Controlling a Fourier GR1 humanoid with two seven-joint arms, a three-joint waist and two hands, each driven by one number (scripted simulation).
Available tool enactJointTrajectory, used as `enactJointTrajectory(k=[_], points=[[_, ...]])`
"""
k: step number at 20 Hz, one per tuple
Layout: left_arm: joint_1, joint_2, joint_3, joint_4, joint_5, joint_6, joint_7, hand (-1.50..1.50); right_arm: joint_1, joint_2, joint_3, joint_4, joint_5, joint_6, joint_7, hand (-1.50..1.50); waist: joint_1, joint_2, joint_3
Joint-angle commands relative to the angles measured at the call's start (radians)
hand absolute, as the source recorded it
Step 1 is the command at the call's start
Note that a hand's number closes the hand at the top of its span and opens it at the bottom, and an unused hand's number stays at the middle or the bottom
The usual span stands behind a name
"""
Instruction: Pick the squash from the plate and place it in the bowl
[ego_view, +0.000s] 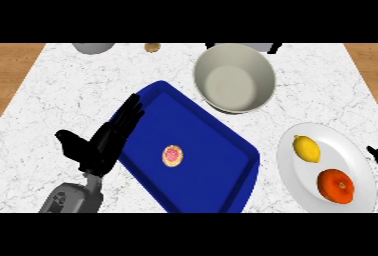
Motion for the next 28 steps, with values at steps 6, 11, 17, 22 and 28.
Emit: enactJointTrajectory(k=[6, 11, 17, 22, 28], points=[[0.013, 0.006, 0.055, -0.021, 0.002, -0.037, 0.031, 0.00, -0.115, 0.075, 0.010, 0.121, -0.029, 0.194, 0.103, -1.50, -0.010, -0.003, 0.001], [0.053, -0.036, 0.029, -0.090, -0.063, -0.011, 0.065, 0.00, -0.109, 0.172, 0.004, 0.164, 0.062, 0.206, 0.061, -1.50, -0.014, -0.005, 0.001], [0.063, -0.081, 0.043, -0.049, -0.100, -0.031, 0.015, 0.00, -0.106, 0.265, 0.027, 0.272, 0.201, 0.176, -0.047, -1.50, -0.015, -0.004, 0.001], [0.028, -0.098, 0.067, -0.066, -0.098, -0.044, 0.070, 0.00, -0.154, 0.342, 0.035, 0.318, 0.283, 0.205, -0.009, -1.50, -0.013, -0.004, 0.001], [-0.006, -0.150, 0.086, 0.067, -0.155, -0.047, -0.011, 0.00, -0.088, 0.367, -0.021, 0.351, 0.335, 0.167, -0.142, -1.50, -0.020, -0.004, 0.001]])
